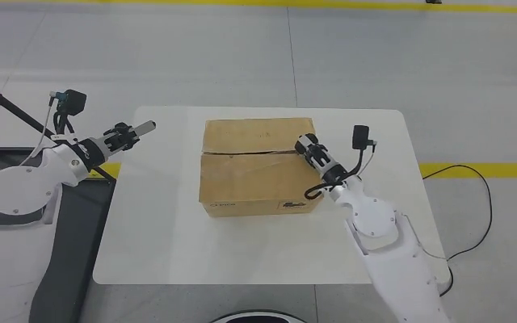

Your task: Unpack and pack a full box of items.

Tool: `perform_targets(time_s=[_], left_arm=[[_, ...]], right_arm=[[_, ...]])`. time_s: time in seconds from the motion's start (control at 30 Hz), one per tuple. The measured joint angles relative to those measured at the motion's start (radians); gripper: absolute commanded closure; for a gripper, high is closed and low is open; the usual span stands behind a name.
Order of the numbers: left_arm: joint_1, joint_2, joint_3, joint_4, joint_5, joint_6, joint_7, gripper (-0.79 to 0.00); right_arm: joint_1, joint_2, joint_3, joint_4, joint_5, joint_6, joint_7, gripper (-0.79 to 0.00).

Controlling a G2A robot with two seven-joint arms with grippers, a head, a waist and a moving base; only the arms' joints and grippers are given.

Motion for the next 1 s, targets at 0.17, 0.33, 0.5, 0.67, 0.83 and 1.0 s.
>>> perform_targets(time_s=[0.17, 0.33, 0.5, 0.67, 0.83, 1.0], left_arm=[[0.0, 0.0, 0.0, 0.0, 0.0, 0.0, 0.0, -0.785], [0.0, 0.0, 0.0, 0.0, 0.0, 0.0, 0.0, -0.785], [0.0, 0.0, 0.0, 0.0, 0.0, 0.0, 0.0, -0.785], [0.023, 0.002, 0.009, -0.034, -0.04, -0.046, -0.04, -0.785], [0.032, 0.007, 0.022, -0.057, -0.09, -0.11, -0.129, -0.785], [0.032, 0.008, 0.021, -0.059, -0.077, -0.118, -0.128, -0.785]], right_arm=[[0.023, -0.008, -0.015, 0.022, 0.0, 0.01, -0.009, 0.0], [0.018, -0.011, -0.001, 0.024, 0.022, -0.019, -0.014, 0.0], [-0.014, -0.006, 0.034, 0.003, 0.021, -0.063, 0.013, 0.0], [-0.048, 0.0, 0.068, -0.023, 0.018, -0.098, 0.042, 0.0], [-0.07, 0.002, 0.091, -0.042, 0.025, -0.104, 0.05, -0.594], [-0.088, 0.003, 0.108, -0.054, 0.024, -0.138, 0.046, -0.785]])
